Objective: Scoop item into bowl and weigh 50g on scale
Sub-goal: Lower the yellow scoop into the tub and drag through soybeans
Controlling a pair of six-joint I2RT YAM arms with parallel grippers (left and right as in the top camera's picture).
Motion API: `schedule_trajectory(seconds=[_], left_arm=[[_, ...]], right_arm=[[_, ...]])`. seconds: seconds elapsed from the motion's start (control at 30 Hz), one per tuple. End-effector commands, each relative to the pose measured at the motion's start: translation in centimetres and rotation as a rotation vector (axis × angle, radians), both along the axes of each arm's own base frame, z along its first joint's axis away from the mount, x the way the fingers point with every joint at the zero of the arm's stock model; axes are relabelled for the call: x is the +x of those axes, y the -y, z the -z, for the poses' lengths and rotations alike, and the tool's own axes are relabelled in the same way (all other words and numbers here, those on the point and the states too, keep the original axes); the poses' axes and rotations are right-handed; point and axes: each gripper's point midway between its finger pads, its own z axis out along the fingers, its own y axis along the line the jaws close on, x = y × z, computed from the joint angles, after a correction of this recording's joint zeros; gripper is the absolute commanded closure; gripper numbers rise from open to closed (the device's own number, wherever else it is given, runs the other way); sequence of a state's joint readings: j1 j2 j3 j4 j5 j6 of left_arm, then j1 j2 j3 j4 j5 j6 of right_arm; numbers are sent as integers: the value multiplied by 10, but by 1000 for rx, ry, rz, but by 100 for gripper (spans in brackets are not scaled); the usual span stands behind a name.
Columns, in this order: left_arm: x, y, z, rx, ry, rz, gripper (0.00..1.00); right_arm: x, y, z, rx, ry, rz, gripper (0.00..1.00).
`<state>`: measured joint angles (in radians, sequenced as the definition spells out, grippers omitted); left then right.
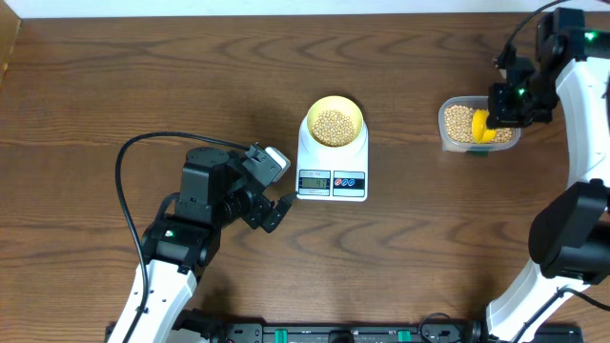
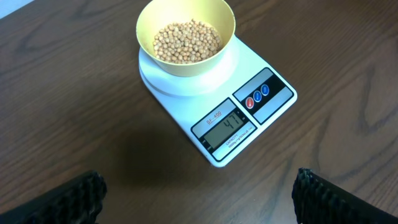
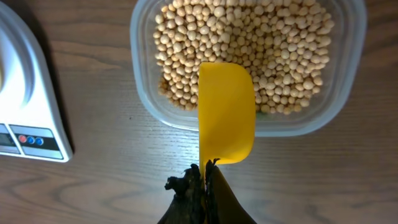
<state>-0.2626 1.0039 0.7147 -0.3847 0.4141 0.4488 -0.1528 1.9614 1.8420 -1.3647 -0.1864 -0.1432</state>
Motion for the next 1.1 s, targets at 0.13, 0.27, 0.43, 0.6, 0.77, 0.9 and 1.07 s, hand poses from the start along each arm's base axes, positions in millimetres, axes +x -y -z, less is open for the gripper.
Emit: schedule_trajectory(seconds=[0.13, 0.27, 0.43, 0.6, 0.77, 0.9, 1.07], left_arm=[[1, 1, -7, -11, 16, 6, 2], [1, 1, -7, -11, 16, 6, 2], [1, 1, -7, -11, 16, 6, 2], [1, 1, -7, -11, 16, 6, 3], [1, 1, -7, -11, 16, 6, 2], [1, 1, -7, -11, 16, 7, 2], [1, 1, -7, -11, 16, 7, 2]], right_arm=[[2, 0, 20, 5, -6, 2, 99], [9, 2, 25, -1, 15, 31, 99], [20, 4, 30, -2, 54, 87, 99], [28, 5, 38, 3, 82, 111, 99], [29, -1, 38, 38, 88, 105, 99], [26, -7, 40, 70, 77, 100, 99], [18, -15, 48, 104, 45, 95, 99]])
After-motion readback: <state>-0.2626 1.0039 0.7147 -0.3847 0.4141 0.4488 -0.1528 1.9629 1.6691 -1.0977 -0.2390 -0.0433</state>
